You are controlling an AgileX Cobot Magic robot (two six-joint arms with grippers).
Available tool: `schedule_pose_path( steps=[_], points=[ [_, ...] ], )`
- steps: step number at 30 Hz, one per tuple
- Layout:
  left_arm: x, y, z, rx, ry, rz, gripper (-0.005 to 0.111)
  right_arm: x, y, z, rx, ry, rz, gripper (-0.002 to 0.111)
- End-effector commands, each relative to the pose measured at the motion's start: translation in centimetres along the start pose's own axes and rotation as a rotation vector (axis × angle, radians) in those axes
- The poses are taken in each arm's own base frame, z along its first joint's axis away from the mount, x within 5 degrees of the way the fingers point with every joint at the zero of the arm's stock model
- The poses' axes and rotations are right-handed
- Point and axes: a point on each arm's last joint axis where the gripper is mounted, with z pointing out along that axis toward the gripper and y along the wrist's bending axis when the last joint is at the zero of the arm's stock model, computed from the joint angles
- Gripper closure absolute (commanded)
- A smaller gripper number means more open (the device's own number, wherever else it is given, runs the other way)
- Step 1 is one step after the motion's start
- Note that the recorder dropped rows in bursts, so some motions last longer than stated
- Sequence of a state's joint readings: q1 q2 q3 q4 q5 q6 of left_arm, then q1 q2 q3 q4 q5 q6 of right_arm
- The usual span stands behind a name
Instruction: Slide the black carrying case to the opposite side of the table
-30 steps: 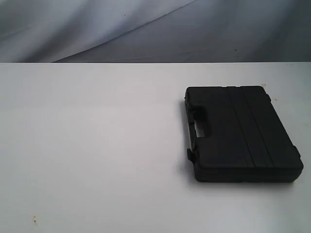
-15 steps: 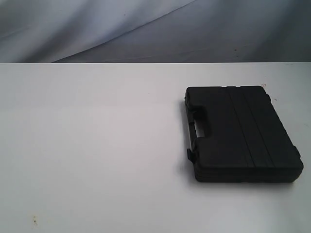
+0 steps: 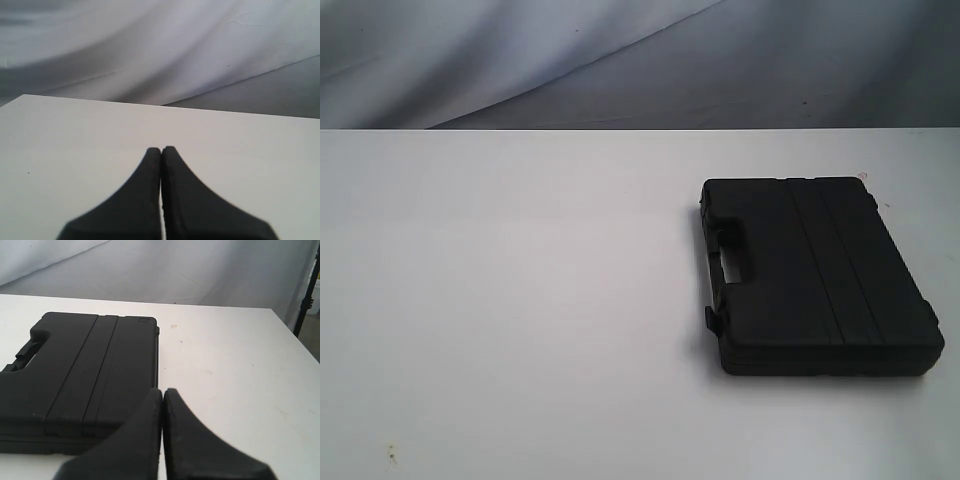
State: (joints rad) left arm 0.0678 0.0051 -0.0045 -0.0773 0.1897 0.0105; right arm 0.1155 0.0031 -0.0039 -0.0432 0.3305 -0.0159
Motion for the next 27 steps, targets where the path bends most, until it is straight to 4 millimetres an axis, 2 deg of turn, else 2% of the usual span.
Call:
schedule_pose_path(
  steps=[1, 18, 20, 24, 27],
  points=[
    [0.1, 0.0, 0.0, -0.001, -0.003, -0.012, 0.106, 0.1, 0.0, 0.0, -0.006, 0.000, 0.004, 0.108],
    [0.1, 0.0, 0.0, -0.001, -0.003, -0.013, 0.106, -0.1, 0.0, 0.0, 0.003, -0.021, -0.037, 0.108],
    [0.1, 0.0, 0.0, -0.001, -0.003, -0.013, 0.106, -0.7, 0.0, 0.0, 0.002, -0.092, -0.026, 0.108],
    [0.1, 0.0, 0.0, -0.001, -0.003, -0.013, 0.106, -3.3, 0.0, -0.6, -0.004, -0.379, 0.039, 0.108],
    [0.1, 0.0, 0.0, -0.001, -0.003, -0.013, 0.106, -4.5, -0.1, -1.2, 0.002, -0.532, 0.049, 0.108]
  ],
)
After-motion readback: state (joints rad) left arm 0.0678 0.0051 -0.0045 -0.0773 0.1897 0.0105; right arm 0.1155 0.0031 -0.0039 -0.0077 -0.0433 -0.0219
